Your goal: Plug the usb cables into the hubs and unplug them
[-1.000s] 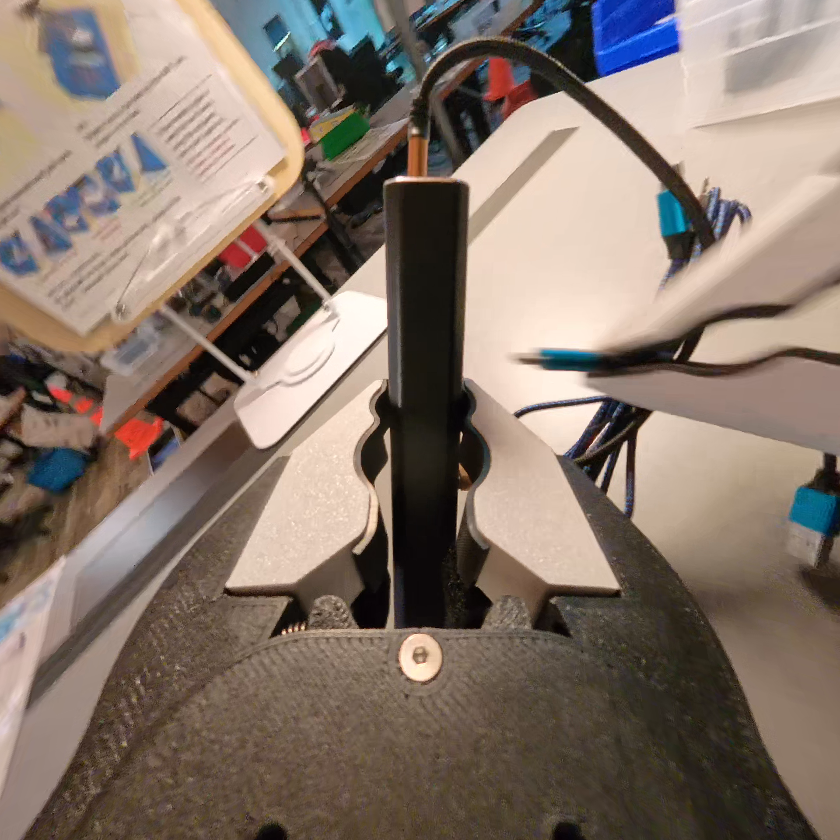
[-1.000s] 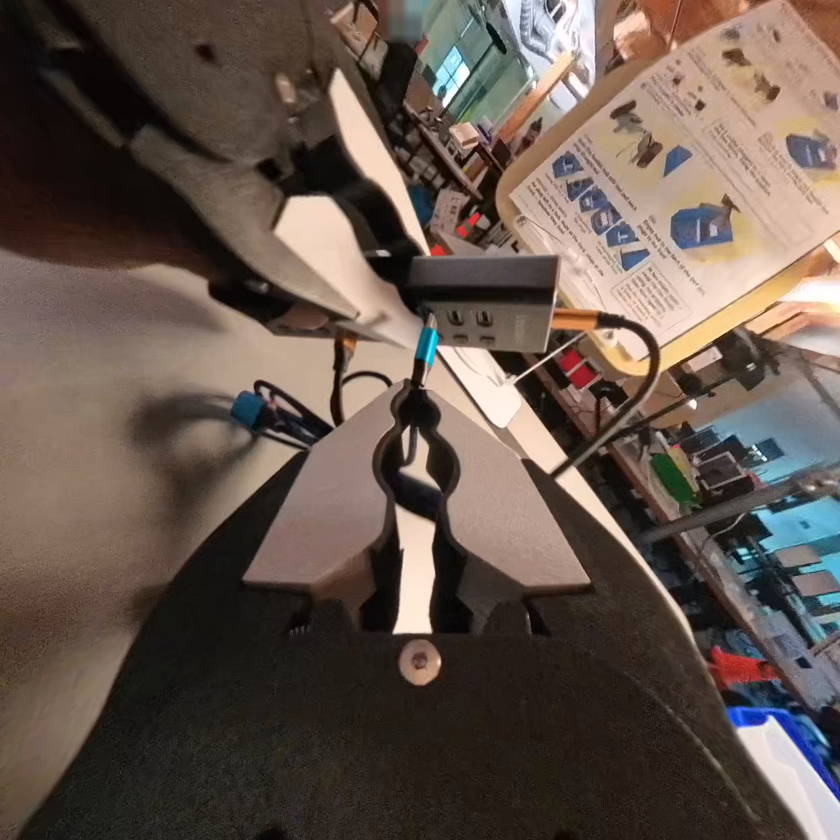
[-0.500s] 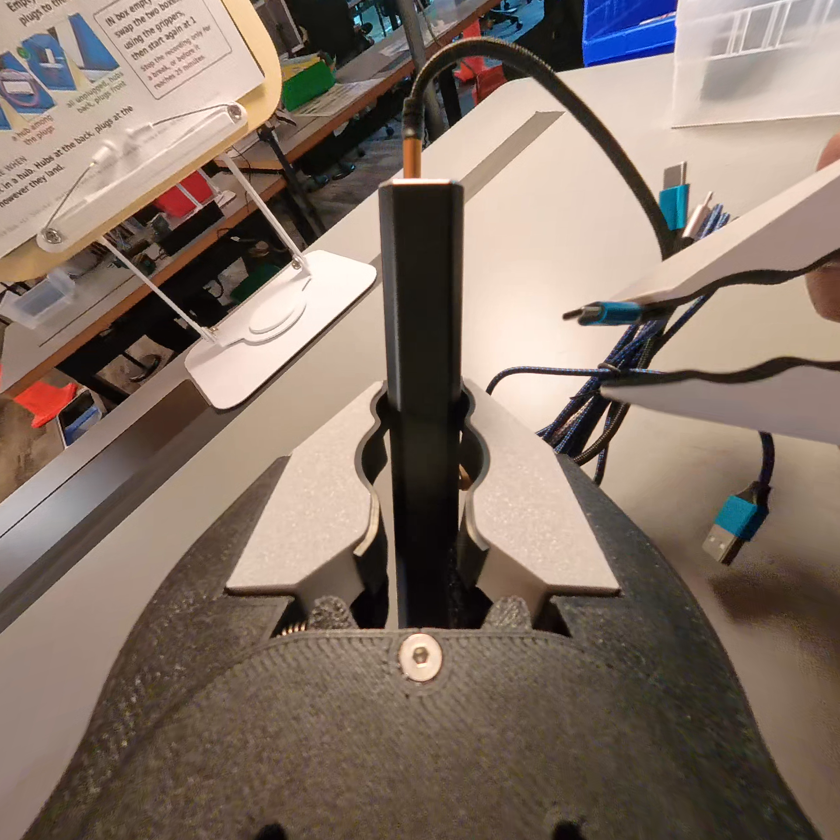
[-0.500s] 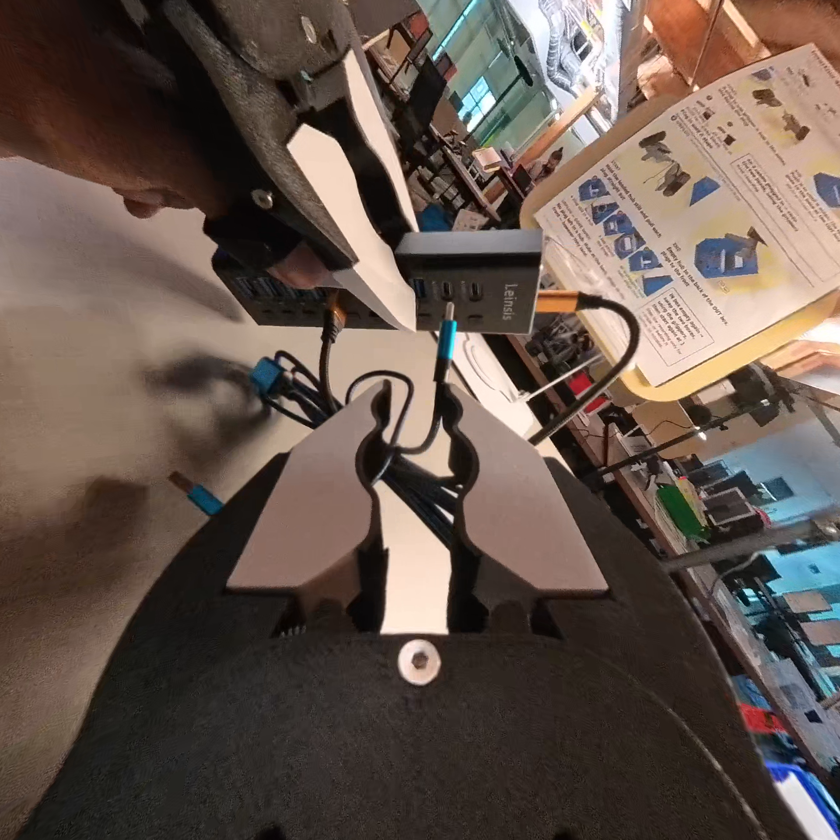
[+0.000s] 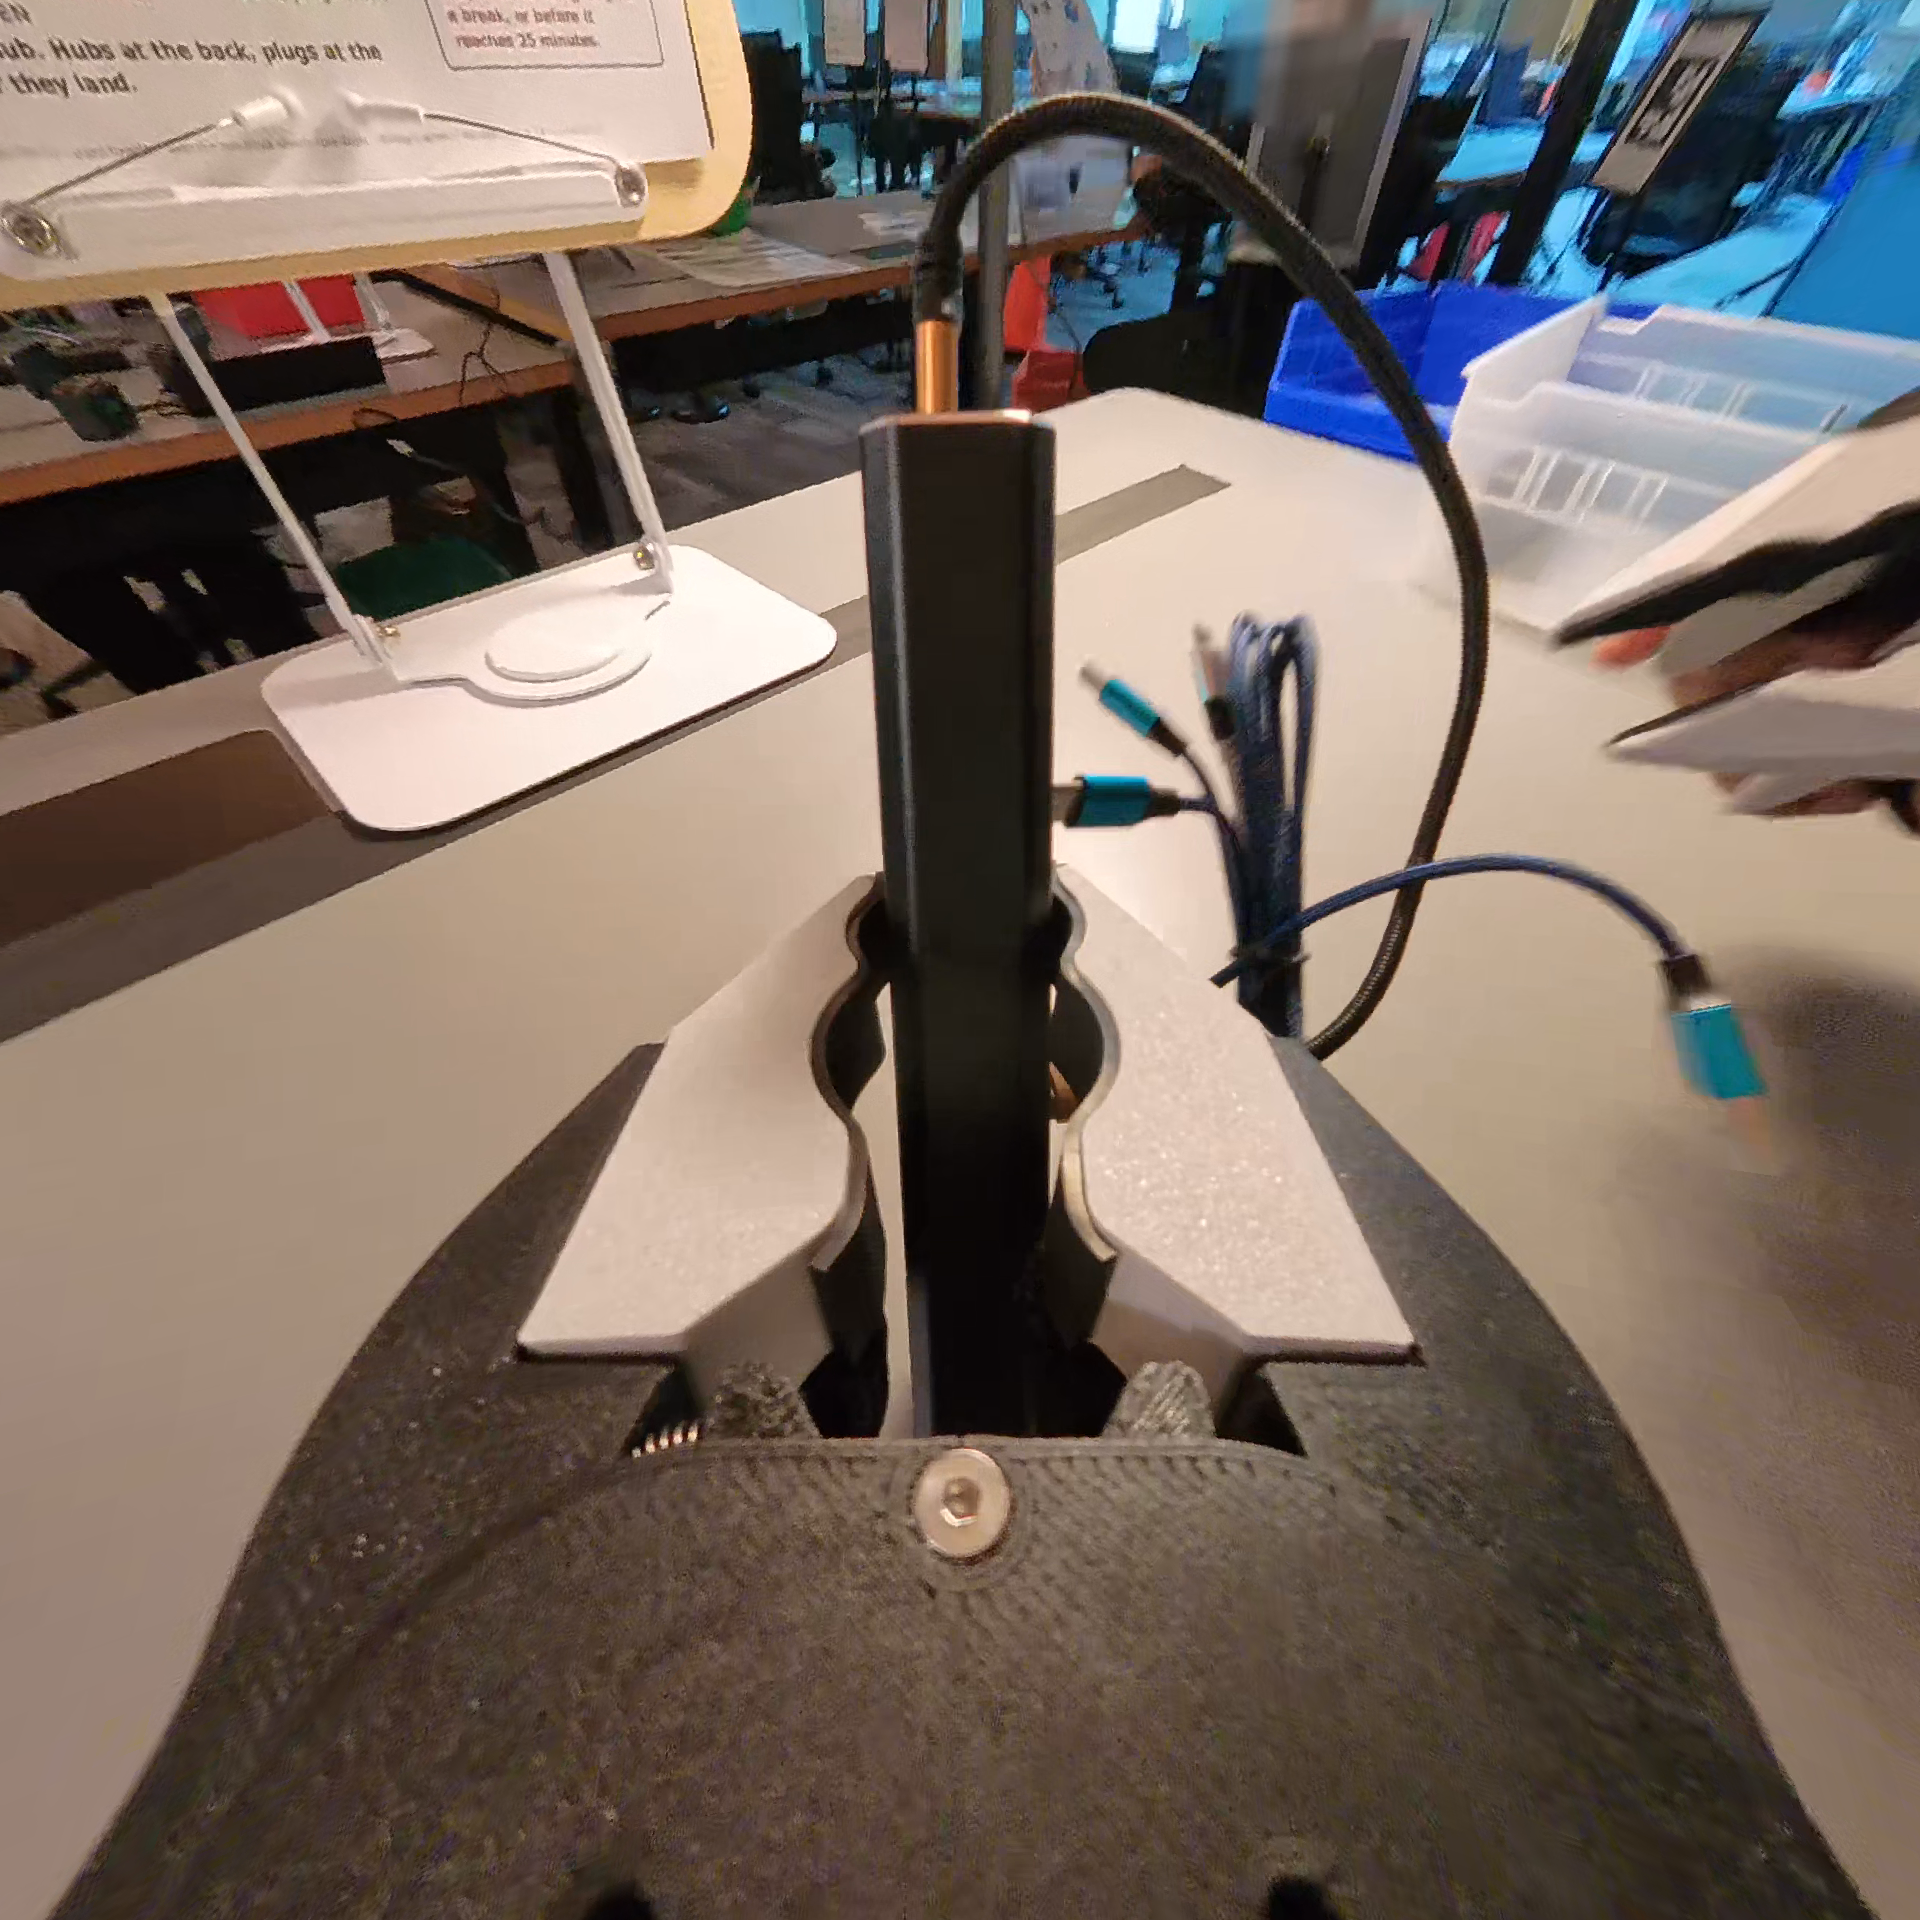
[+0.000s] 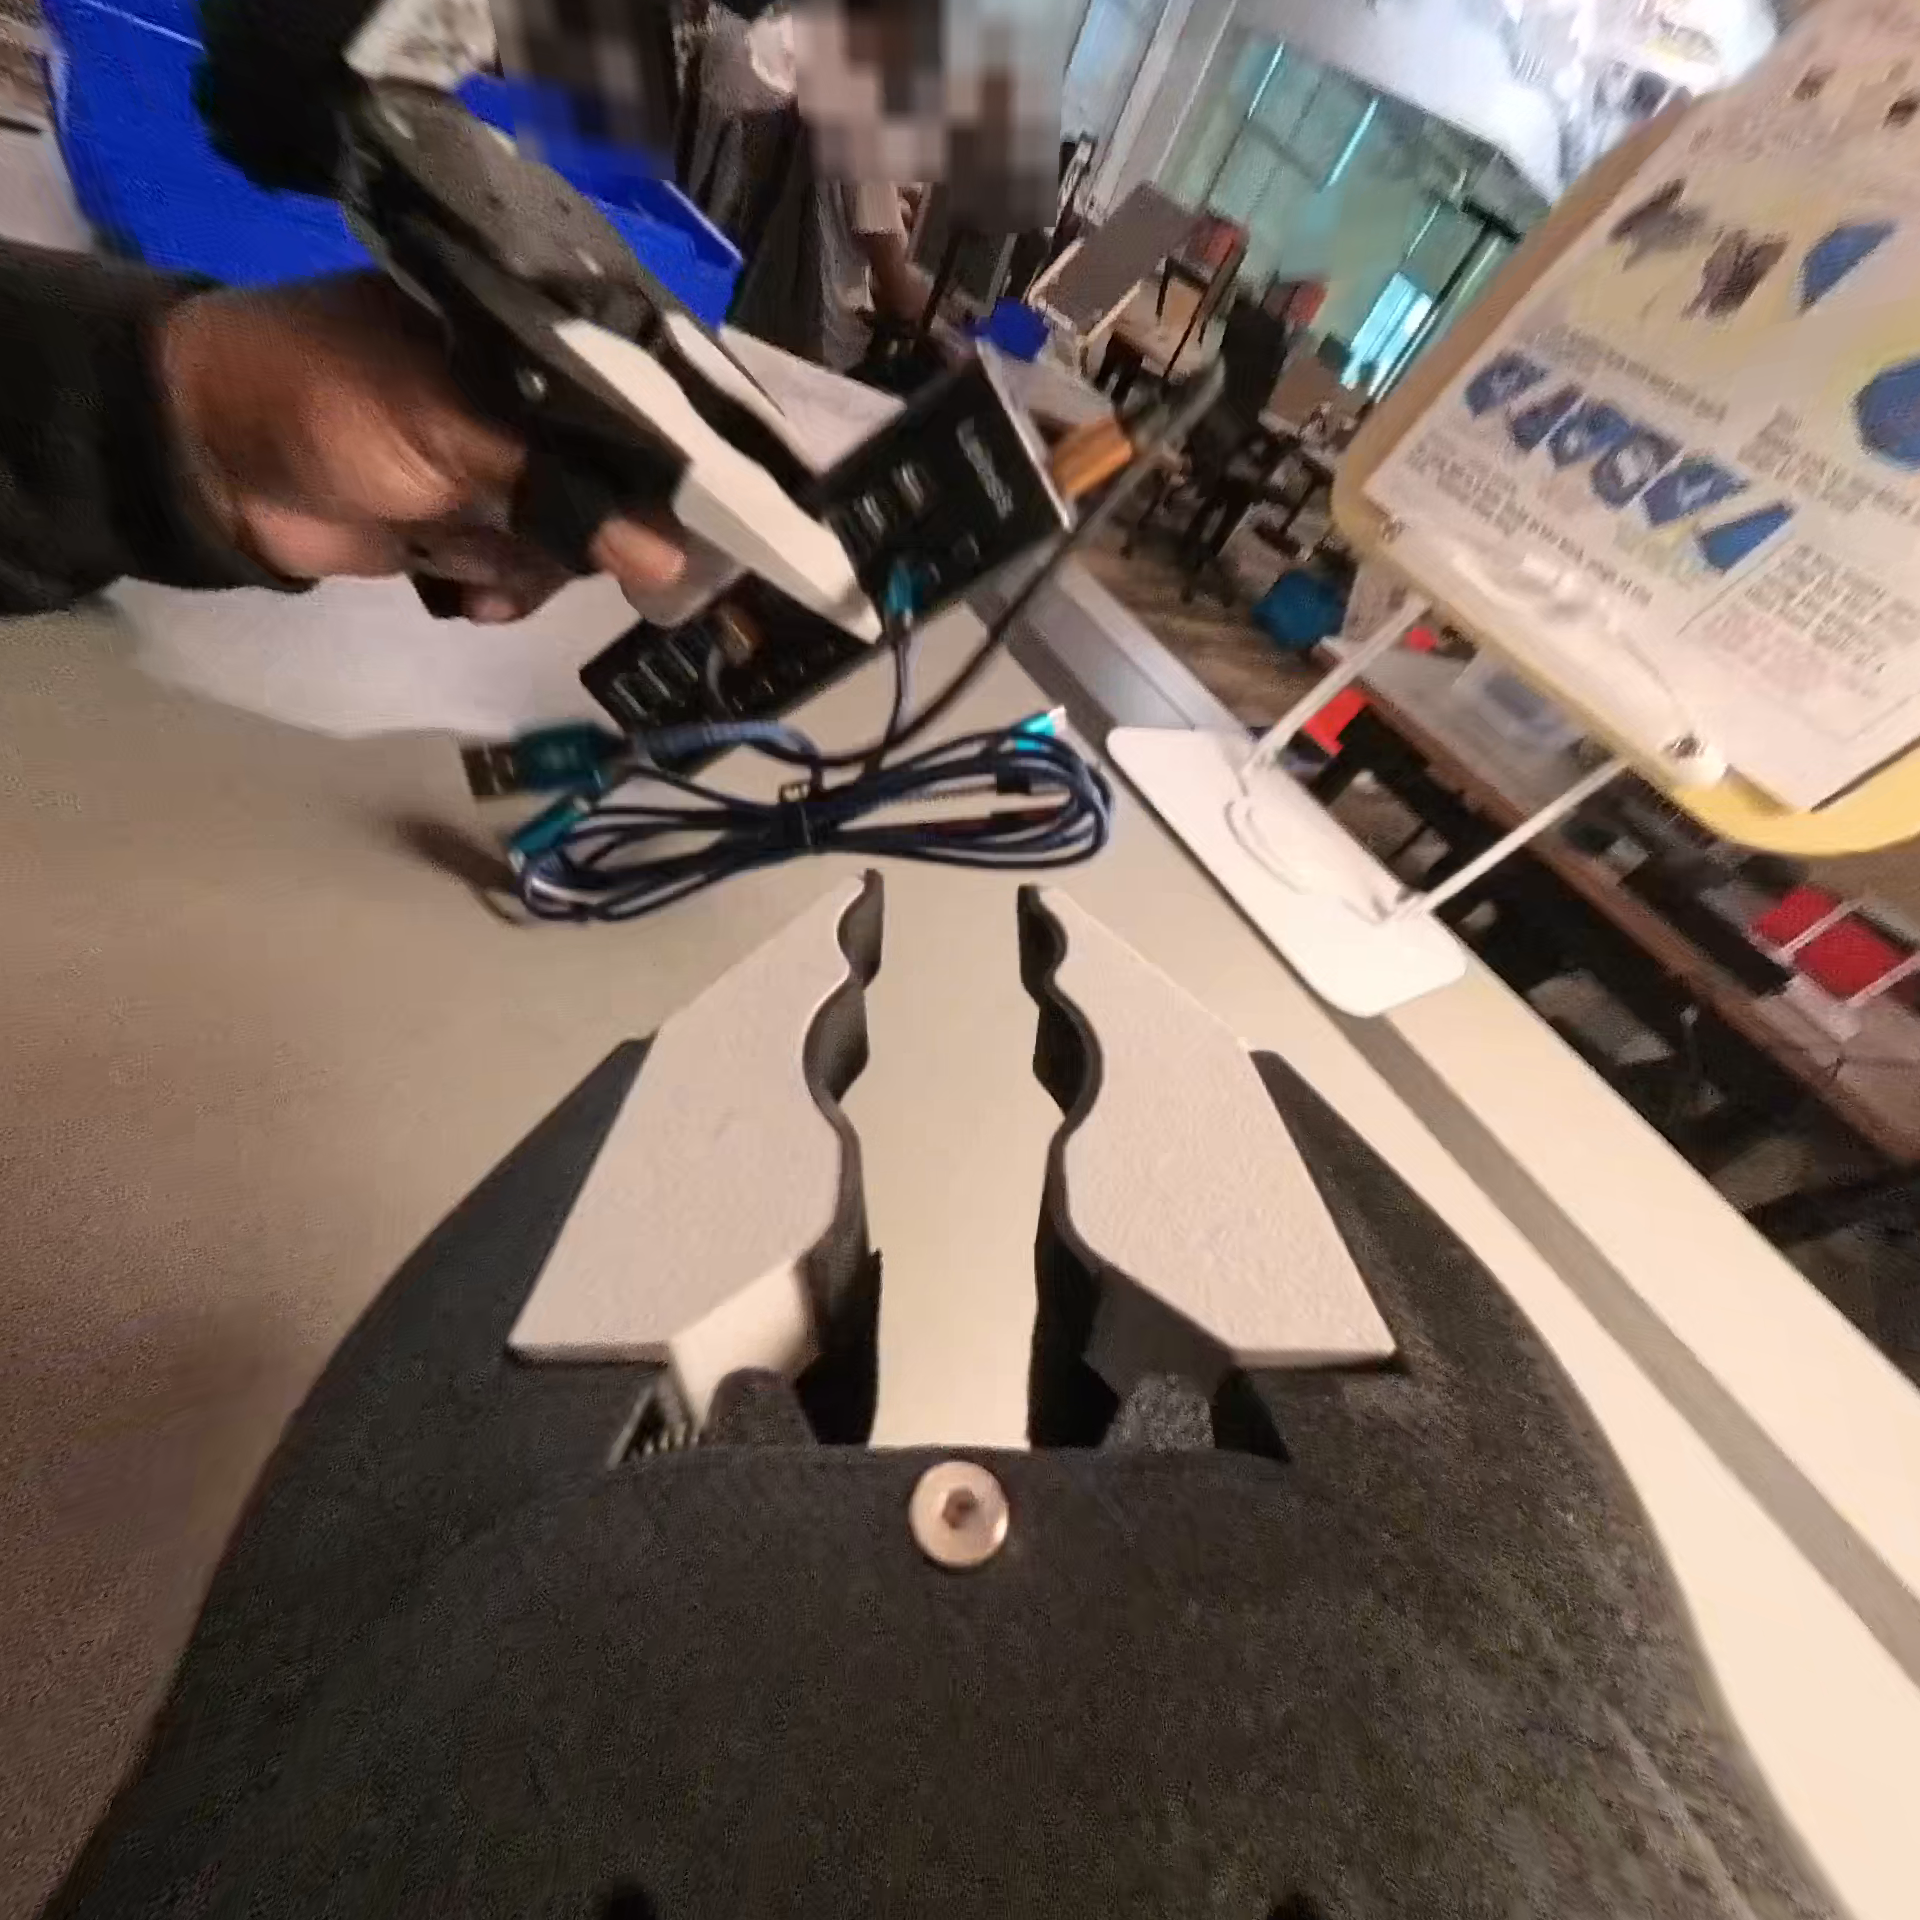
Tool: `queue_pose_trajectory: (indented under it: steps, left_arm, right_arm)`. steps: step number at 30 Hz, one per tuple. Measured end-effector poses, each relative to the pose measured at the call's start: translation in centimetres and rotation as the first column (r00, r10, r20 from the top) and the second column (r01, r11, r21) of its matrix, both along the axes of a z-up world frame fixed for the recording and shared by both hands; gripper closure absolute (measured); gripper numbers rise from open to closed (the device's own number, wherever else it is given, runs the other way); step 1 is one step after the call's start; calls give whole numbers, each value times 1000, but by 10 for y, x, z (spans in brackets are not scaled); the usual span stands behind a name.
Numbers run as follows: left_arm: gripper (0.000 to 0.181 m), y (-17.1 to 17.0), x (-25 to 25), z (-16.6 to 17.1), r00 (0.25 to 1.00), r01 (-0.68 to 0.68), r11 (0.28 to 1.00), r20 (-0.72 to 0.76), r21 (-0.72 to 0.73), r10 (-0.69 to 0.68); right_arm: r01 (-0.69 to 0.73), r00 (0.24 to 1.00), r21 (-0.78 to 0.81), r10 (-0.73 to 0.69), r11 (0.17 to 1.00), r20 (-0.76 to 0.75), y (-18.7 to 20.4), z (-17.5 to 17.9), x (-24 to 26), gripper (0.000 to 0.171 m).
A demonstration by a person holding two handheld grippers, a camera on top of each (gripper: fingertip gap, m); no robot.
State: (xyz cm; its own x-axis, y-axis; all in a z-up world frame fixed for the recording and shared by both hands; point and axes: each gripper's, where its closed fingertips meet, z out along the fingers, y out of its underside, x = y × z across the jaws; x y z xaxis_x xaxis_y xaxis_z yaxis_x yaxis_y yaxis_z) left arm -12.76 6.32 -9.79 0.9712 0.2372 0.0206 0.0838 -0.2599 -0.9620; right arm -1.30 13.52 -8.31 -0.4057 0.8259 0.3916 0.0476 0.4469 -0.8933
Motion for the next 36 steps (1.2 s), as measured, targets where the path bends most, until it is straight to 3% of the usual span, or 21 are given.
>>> queue_pose_trajectory:
  steps: [5, 10, 15, 19, 22, 25, 29, 33, 36]
  left_arm:
    - [152, 0, 9, 16, 996, 49, 994, 65, 101, -56]
    - [152, -5, 7, 32, 997, 27, 986, 70, 164, -39]
    - [153, -18, -4, 50, 991, 0, 965, 132, 263, -36]
    - [153, -32, -24, 50, 994, -65, 967, 106, 246, 40]
    - [153, -41, -38, 45, 992, -110, 969, 89, 223, 92]
    - [153, -44, -45, 38, 989, -130, 971, 89, 200, 114]
    - [153, -45, -50, 31, 989, -138, 976, 78, 167, 127]
    - [153, -44, -51, 26, 987, -138, 978, 102, 160, 122]
    - [152, -43, -50, 24, 988, -131, 979, 106, 155, 115]
  right_arm:
    - [3, 973, -243, 53, 970, 225, -2, -40, -14, 143]
    - [-35, 967, -80, 54, 996, 250, -23, -61, -16, 138]
    - [-185, 961, 22, 176, 983, 214, -48, -66, -16, 127]
    - [-307, 934, 70, 286, 949, 216, -69, -57, -26, 126]
    - [-407, 884, 41, 382, 913, 270, -88, -48, -40, 129]
    - [-522, 789, 30, 469, 852, 397, -105, -60, -48, 131]
    - [-580, 693, 135, 401, 803, 599, -98, -101, -60, 121]
    - [-602, 639, 141, 368, 786, 675, -91, -112, -64, 122]
    - [-595, 631, 170, 326, 785, 704, -87, -113, -63, 145]
